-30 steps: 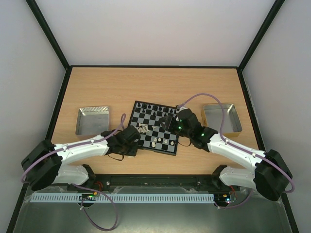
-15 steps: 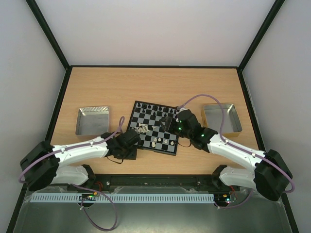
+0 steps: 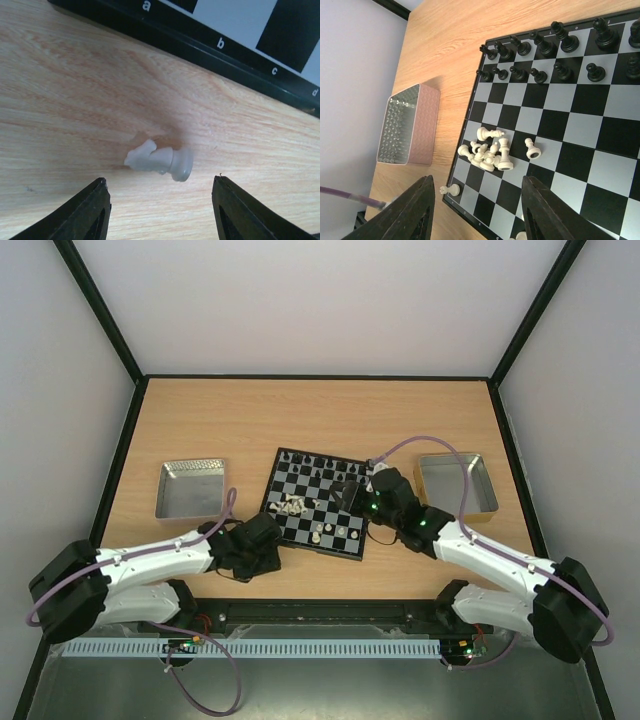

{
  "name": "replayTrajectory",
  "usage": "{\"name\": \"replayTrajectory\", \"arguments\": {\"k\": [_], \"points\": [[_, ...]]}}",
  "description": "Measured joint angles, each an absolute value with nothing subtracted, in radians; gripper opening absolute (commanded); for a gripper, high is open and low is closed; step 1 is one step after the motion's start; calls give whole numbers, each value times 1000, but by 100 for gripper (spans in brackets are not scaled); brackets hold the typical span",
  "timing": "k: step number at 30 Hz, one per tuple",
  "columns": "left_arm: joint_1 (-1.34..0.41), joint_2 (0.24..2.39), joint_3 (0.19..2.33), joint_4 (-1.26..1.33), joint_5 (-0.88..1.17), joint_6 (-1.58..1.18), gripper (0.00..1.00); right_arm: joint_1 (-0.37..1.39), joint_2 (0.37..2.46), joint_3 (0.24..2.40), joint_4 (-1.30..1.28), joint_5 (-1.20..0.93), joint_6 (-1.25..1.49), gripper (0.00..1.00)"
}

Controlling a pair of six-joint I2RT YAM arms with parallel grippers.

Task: Set up the chess pieces on the board
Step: Pick up the chess piece at the center of the board.

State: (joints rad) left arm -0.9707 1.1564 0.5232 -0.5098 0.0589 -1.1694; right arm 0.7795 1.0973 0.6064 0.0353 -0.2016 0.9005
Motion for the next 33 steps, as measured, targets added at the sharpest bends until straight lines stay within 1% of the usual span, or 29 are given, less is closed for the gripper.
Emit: {"name": "replayTrajectory", "arguments": {"k": [7,10,15,20,23,24,25,29,31,33], "points": [[-967,1229,536,-452,52,-1215,57,780,1067,599,40,-202,901,47],[-967,1257,554,-445,51,-1216,53,780,1066,599,43,-202,901,47],[-966,1316,591,-440,40,-1195,43,780,1066,599,43,-201,900,48],[-966,1379,641,-452,10,-1145,41,780,1066,599,43,-198,897,48],[-968,1429,685,-475,-14,-1099,35,780,1066,599,43,-196,897,48],[-969,1443,698,-485,-21,-1088,34,780,1065,599,43,-195,897,48],[-973,1459,712,-496,-30,-1074,34,780,1065,599,43,-194,897,48],[-1004,1488,741,-533,-56,-1045,49,780,1054,598,43,-185,897,48],[-1026,1496,753,-555,-61,-1042,50,780,1048,597,43,-183,897,48],[-1046,1501,759,-572,-61,-1037,47,780,1046,597,43,-182,897,47]]}}
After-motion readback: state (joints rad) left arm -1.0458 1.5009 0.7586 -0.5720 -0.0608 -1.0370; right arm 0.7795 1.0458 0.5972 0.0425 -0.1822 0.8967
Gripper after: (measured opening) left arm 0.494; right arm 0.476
